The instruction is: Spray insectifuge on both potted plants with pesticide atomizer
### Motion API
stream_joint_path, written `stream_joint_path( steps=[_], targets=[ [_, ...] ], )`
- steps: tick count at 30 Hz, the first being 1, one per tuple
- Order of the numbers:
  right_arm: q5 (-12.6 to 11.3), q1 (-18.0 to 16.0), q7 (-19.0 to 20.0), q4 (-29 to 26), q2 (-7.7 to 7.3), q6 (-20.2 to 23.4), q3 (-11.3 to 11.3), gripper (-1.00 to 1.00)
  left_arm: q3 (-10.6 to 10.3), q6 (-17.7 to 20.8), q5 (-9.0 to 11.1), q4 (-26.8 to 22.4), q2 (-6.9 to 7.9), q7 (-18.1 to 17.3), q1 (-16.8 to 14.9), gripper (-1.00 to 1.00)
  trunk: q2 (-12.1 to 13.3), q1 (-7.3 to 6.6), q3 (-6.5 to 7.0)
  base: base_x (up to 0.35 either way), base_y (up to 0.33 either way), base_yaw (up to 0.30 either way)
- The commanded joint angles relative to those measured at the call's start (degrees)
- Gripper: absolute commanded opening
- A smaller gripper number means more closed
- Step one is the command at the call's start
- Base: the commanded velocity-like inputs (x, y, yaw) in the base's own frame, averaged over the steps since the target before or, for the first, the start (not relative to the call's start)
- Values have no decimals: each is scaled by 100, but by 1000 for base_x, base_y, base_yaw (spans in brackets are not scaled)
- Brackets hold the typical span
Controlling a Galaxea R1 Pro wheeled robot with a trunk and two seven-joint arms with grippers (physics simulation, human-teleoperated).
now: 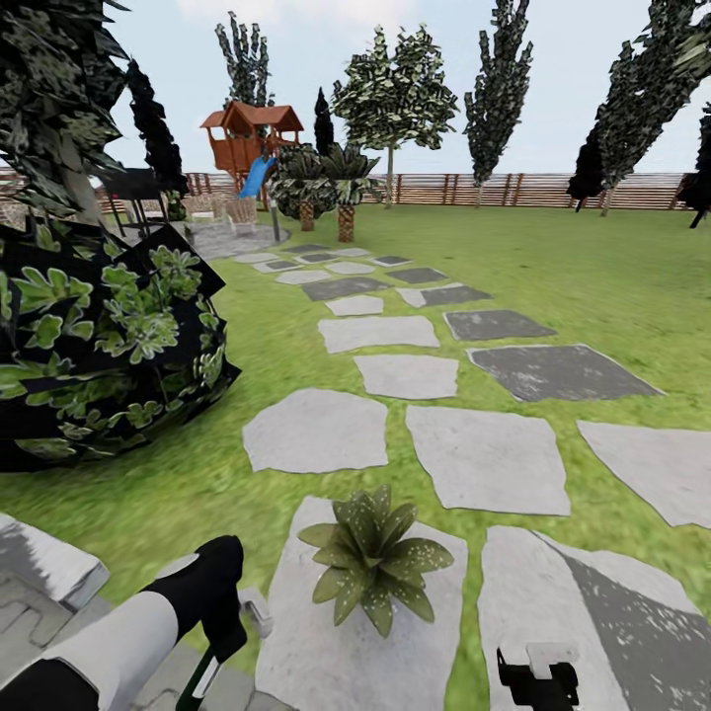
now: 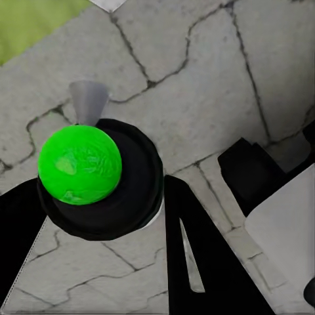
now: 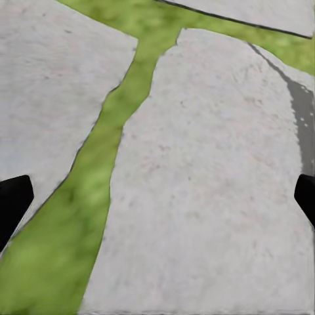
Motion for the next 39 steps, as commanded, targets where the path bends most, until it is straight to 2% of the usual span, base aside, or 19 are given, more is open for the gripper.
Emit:
stream_joint_path(
  steps=[1,10,11,13,16,20,24,26,28,33,39],
  targets=[
    [-15,-5,-38,5,-1,-13,49,100,-6,17,-47,-17,-2,-56,1,-100,-2,-2,-5,-19,330,-274],
    [-15,-5,-38,5,-1,-13,49,100,6,21,-49,-92,-19,-31,1,-100,-2,-2,-5,7,240,-295],
    [-15,-5,-38,5,-1,-13,49,100,16,28,-44,-103,-43,-10,1,-100,-2,-2,-5,3,21,-237],
    [-15,-5,-38,4,-1,-13,49,100,28,54,-38,-109,-227,209,1,-100,-2,-2,-5,1,6,-93],
    [-15,-5,-38,5,-1,-13,49,100,39,82,-28,-93,-401,574,1,-100,-2,-2,-5,0,2,-24],
    [-15,-5,-38,7,-1,-13,49,100,45,80,6,-26,-410,689,1,-100,-2,-2,-5,0,0,-3],
    [-15,-5,-38,8,-1,-13,49,100,51,63,176,-22,-385,536,1,-100,-2,-2,-5,0,0,0],
    [-15,-5,-38,8,-1,-13,49,100,22,39,232,-28,-389,225,-12,-100,-2,-2,-5,0,0,0],
    [-15,-5,-38,9,-1,-13,49,100,-18,35,192,-48,-383,-246,-62,-100,-2,-2,-5,0,0,0],
    [-13,-5,-36,13,-3,-13,49,100,-23,68,180,-87,-352,-373,-134,-100,-2,-2,-5,0,0,0],
    [-15,-5,-38,13,-1,-13,49,100,-30,69,197,-31,-323,-523,-892,-100,-2,-2,-5,0,0,0]
  ],
)
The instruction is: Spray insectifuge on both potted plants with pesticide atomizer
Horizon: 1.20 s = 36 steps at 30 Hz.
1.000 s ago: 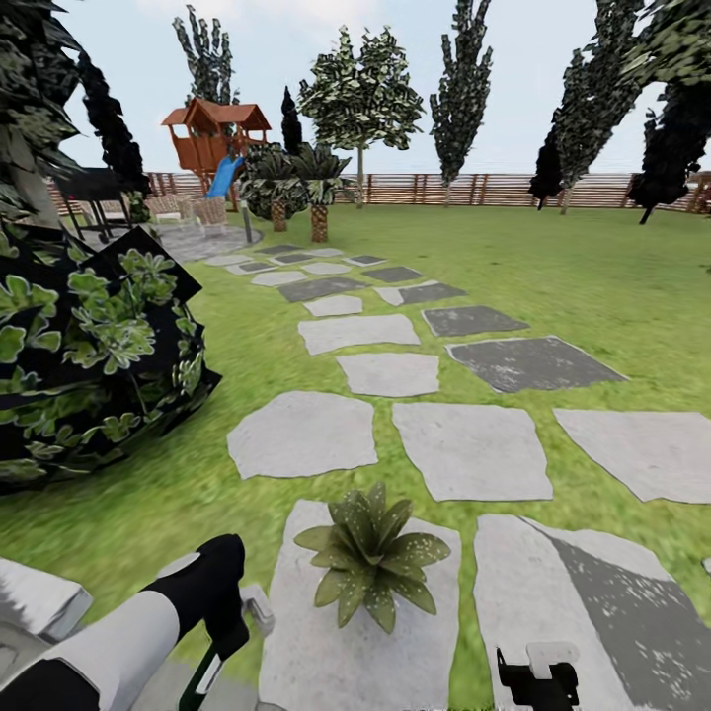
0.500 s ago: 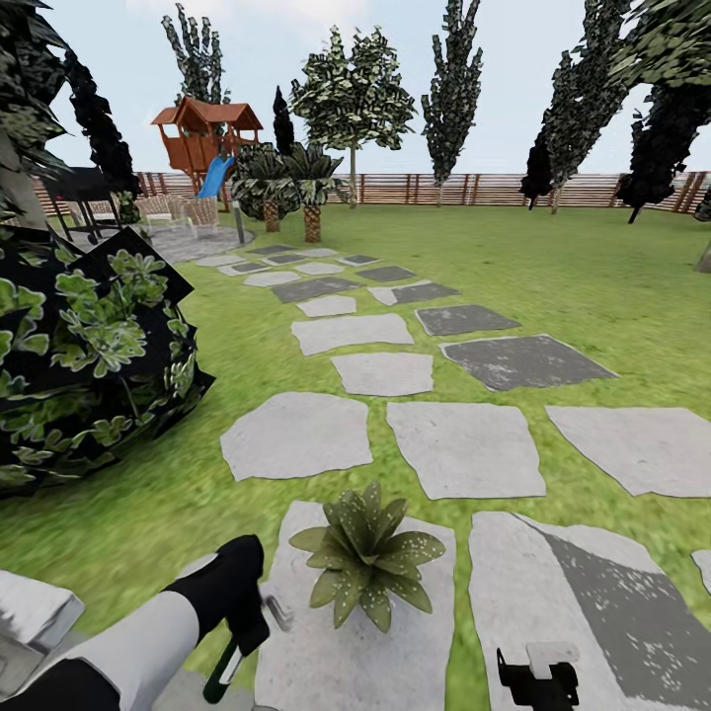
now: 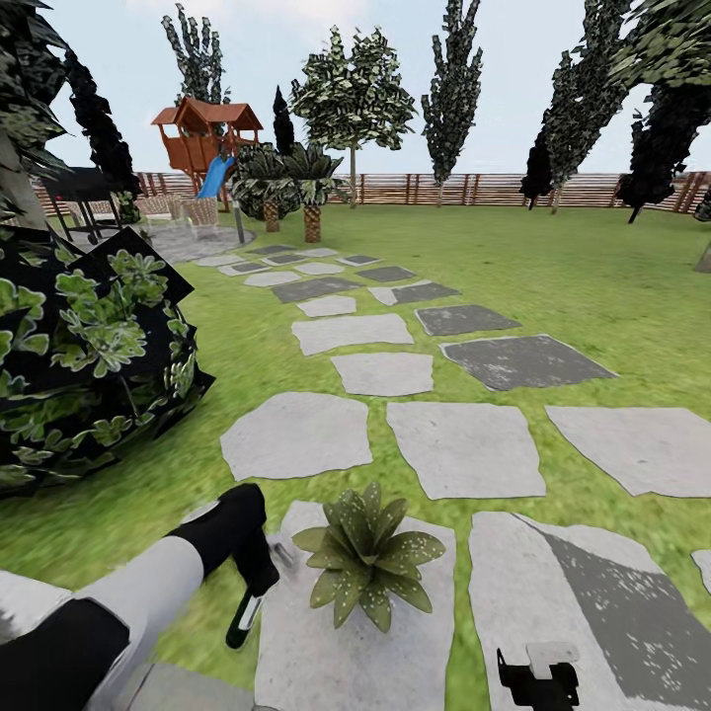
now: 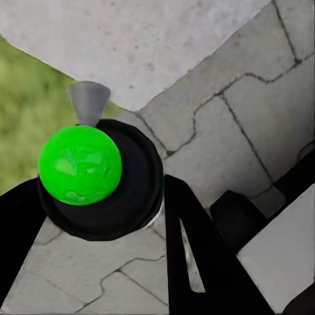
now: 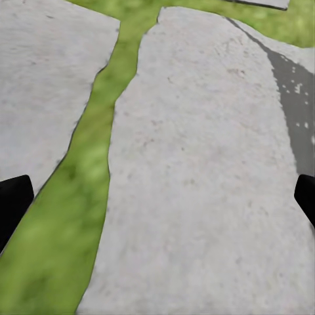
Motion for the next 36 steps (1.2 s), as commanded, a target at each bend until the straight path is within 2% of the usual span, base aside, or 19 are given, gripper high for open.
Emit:
stream_joint_path(
  steps=[1,4,6,9,12,23,34,36],
  targets=[
    [-15,-3,-36,3,-1,-10,49,100,-9,43,-39,-11,5,-60,-107,-100,-2,-1,-6,0,0,0],
    [-15,-3,-36,3,-1,-10,49,100,-16,42,-38,-8,7,-167,-316,-100,-2,-1,-6,0,0,0],
    [-15,-3,-36,3,-1,-10,49,100,-33,37,-107,-4,1,-240,-355,-100,-2,-1,-6,0,5,0],
    [-15,-3,-37,-2,-1,-10,49,100,-109,54,-558,-6,-28,-291,-317,-100,-2,-1,-6,0,187,0],
    [-15,-3,-36,0,-1,-10,49,100,-117,65,-711,-1,-35,-298,-302,-100,-2,-1,-5,0,283,-95],
    [-15,-3,-36,-5,-1,-10,49,100,-97,87,-727,0,-53,-300,-299,-100,-2,-1,17,18,302,-245],
    [-15,-3,-36,-2,-1,-10,49,100,-110,29,-721,-1,-71,-314,-286,-100,-2,-1,38,191,270,-240],
    [-15,-3,-36,-4,-1,-10,49,100,-109,12,-731,0,-60,-445,-283,-100,-2,-1,38,226,207,-35]
  ],
)
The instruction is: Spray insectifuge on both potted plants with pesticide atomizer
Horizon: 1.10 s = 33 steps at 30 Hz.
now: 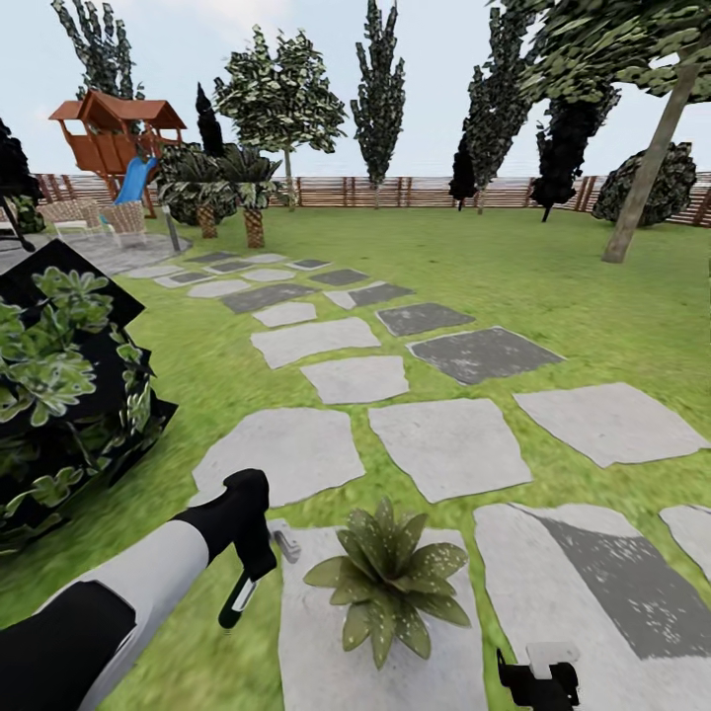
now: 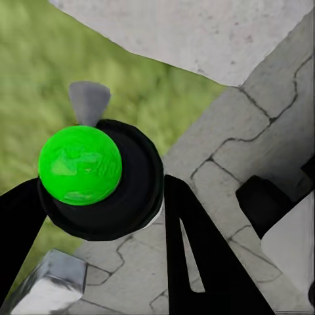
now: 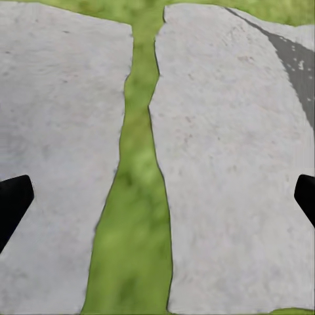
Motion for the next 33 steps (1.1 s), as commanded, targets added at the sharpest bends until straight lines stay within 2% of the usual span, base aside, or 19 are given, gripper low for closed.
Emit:
stream_joint_path(
  steps=[1,4,5,7,11,16,19,24,25,33],
  targets=[
    [-15,-3,-38,4,-2,-12,49,100,-5,22,-61,-11,9,-166,0,-100,-2,1,-5,208,169,-14],
    [-13,-3,-38,9,-9,-13,49,100,-8,5,-84,-9,7,-335,18,-100,-2,1,-5,121,61,-5],
    [20,-37,-4,-24,25,20,15,100,1,-25,-46,24,-26,-300,51,-100,-2,1,-5,0,0,0],
    [-1,-102,60,-89,89,-41,-39,100,-60,-3,-96,-39,-91,-299,117,-100,-2,1,-5,0,0,0],
    [-122,-233,-70,-155,219,-157,-90,100,-179,134,-200,-168,-223,-424,-15,-100,-2,1,-5,-10,0,0],
    [-273,-247,-231,-316,368,-164,-95,100,-210,299,-336,-232,-388,-559,-178,-100,-2,1,-5,-287,0,0],
    [-297,-249,-327,-333,366,-162,-76,100,-203,396,-411,-330,-486,-558,-237,-100,-2,1,-5,-335,-36,0],
    [-291,-247,-368,-332,351,-153,-73,100,-203,558,-419,-370,-492,-558,-237,-100,-2,1,-5,-283,-57,0],
    [-290,-248,-366,-332,351,-153,-71,100,-202,697,-420,-370,-492,-558,-237,-100,-2,1,-5,-91,-14,0],
    [-281,-249,-363,-332,350,-155,-55,100,-214,697,-429,-363,-479,-541,-230,-100,-2,1,-5,-32,-2,0]
  ],
)
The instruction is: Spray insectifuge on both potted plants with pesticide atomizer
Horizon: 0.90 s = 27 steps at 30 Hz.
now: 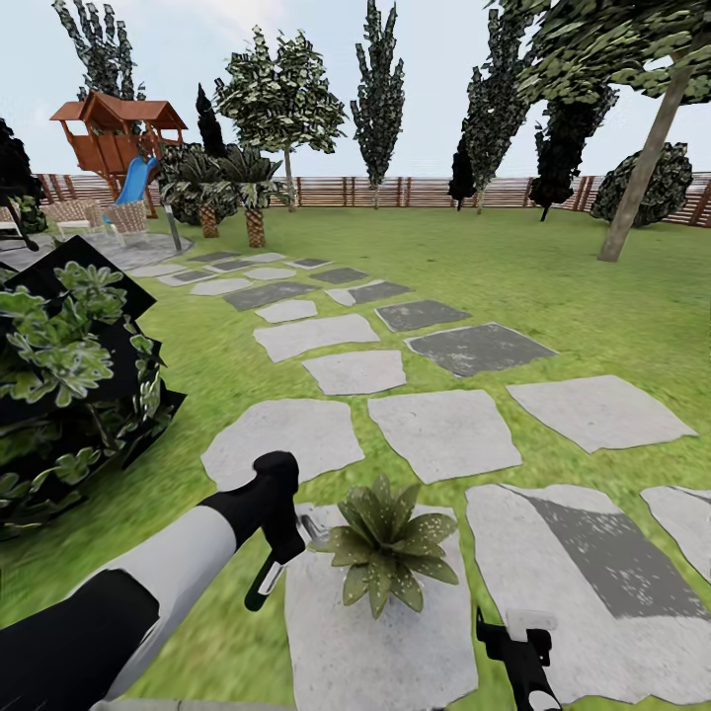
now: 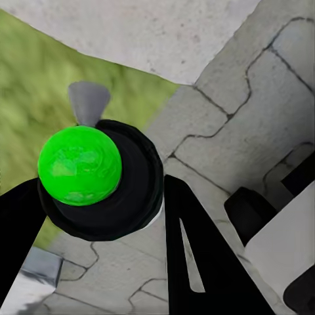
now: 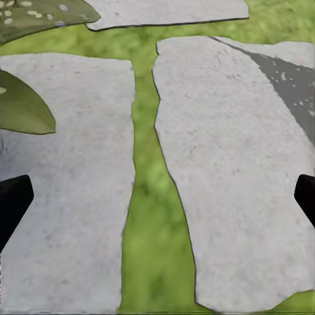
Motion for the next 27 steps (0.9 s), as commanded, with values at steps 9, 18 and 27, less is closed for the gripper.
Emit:
stream_joint_path(
  steps=[9,18,27],
  targets=[
    [-32,4,-12,26,-4,-15,57,100,5,107,-56,96,26,-58,-1,-100,-2,-3,-5,-2,59,0],
    [-28,13,-14,48,-143,-13,48,100,-11,138,-40,153,15,-66,33,-100,-2,-3,-5,247,169,0],
    [-29,61,-8,90,-389,-13,48,100,31,163,16,670,3,577,152,-100,-2,-3,-5,14,8,0]
  ],
)
